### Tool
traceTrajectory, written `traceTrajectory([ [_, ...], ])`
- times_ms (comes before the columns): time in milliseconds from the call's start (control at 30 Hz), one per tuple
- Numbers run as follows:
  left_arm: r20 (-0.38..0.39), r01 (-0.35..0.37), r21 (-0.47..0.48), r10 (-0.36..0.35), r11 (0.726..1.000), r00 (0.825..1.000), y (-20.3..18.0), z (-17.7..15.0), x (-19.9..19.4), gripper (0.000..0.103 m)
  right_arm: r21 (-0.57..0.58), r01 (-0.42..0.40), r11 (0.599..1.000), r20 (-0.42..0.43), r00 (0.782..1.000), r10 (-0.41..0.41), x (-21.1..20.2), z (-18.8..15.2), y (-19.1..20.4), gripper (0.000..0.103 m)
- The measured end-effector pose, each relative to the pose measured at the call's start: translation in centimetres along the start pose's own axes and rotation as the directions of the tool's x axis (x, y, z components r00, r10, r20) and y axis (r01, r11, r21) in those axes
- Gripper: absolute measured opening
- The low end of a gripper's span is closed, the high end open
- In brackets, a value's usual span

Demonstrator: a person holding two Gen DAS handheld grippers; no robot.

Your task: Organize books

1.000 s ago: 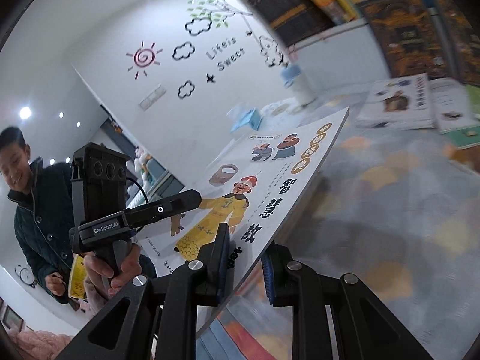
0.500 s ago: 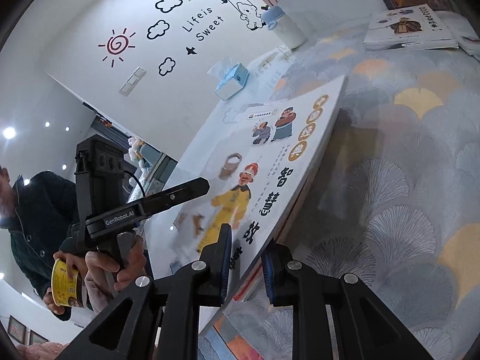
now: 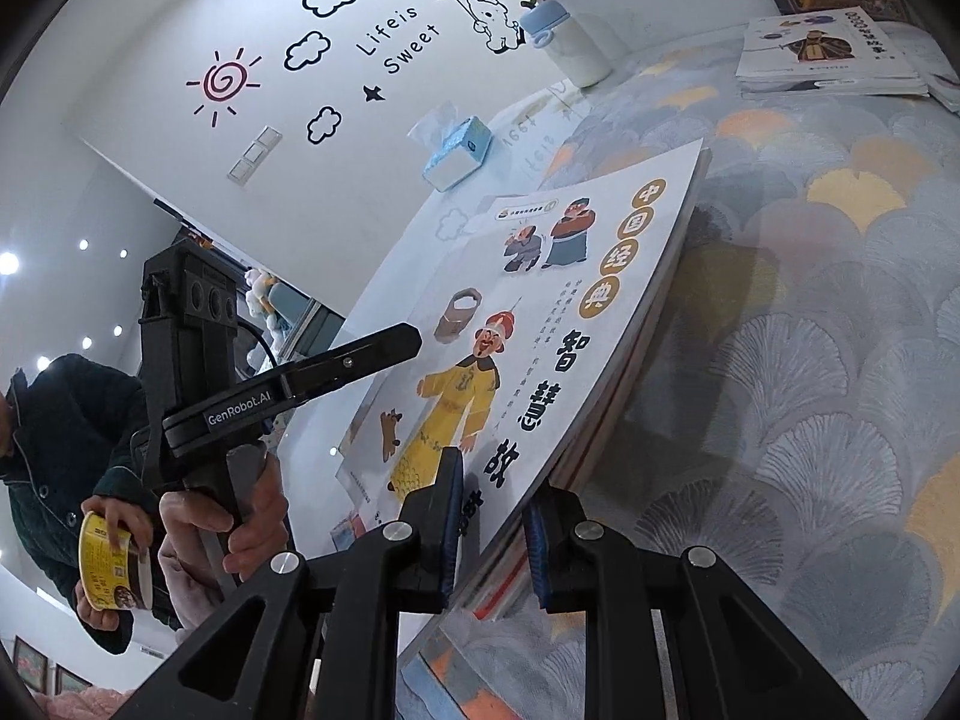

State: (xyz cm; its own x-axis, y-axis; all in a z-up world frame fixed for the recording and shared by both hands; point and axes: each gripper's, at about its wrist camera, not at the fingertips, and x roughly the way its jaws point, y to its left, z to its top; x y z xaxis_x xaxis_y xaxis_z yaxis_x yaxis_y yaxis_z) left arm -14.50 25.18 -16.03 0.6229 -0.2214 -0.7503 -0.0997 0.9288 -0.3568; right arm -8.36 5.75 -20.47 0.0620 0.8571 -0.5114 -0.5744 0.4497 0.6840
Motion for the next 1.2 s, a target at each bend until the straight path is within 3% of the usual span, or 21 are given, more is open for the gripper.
traceTrajectory([
  [433,0.031,-0.054,-0.006,0.054,0.999,0.998,1.4,1.2,-0.4,0.047,-0.008,0.011,1.0,-0.02,1.0,-0.011,2.1,0.8,1.1,0.02],
  [733,0.049,-0.052,-0.019,0.053,0.998,0.997,1.7,1.1,-0.7,0.049,-0.037,0.043,0.998,-0.025,0.999,-0.043,2.3,1.3,2.0,0.02],
  [800,0.057,-0.091,-0.03,0.092,0.995,0.994,2.0,1.0,-0.9,0.049,-0.029,0.057,0.998,-0.049,0.997,-0.059,2.5,1.3,2.0,0.027],
  [900,0.07,-0.135,-0.036,0.137,0.99,0.988,2.3,0.9,-1.5,0.049,-0.012,0.046,0.999,-0.046,0.998,-0.047,1.8,1.4,2.2,0.058],
  [933,0.075,-0.14,-0.04,0.143,0.989,0.987,2.4,0.9,-1.8,0.049,-0.013,0.065,0.998,-0.038,0.997,-0.066,1.4,1.5,2.4,0.071],
  [967,0.082,-0.144,-0.043,0.148,0.989,0.986,2.3,0.9,-2.1,0.049,-0.019,0.102,0.995,-0.018,0.995,-0.103,0.6,1.6,2.5,0.076],
  [1067,0.103,-0.162,-0.045,0.165,0.986,0.981,1.8,1.2,-2.9,0.049,-0.03,0.112,0.993,0.016,0.994,-0.112,-1.2,2.0,2.6,0.077],
  [1200,0.108,-0.133,-0.018,0.135,0.991,0.985,-0.3,2.0,-2.9,0.049,-0.02,0.15,0.989,0.031,0.988,-0.149,-3.0,2.3,1.7,0.077],
])
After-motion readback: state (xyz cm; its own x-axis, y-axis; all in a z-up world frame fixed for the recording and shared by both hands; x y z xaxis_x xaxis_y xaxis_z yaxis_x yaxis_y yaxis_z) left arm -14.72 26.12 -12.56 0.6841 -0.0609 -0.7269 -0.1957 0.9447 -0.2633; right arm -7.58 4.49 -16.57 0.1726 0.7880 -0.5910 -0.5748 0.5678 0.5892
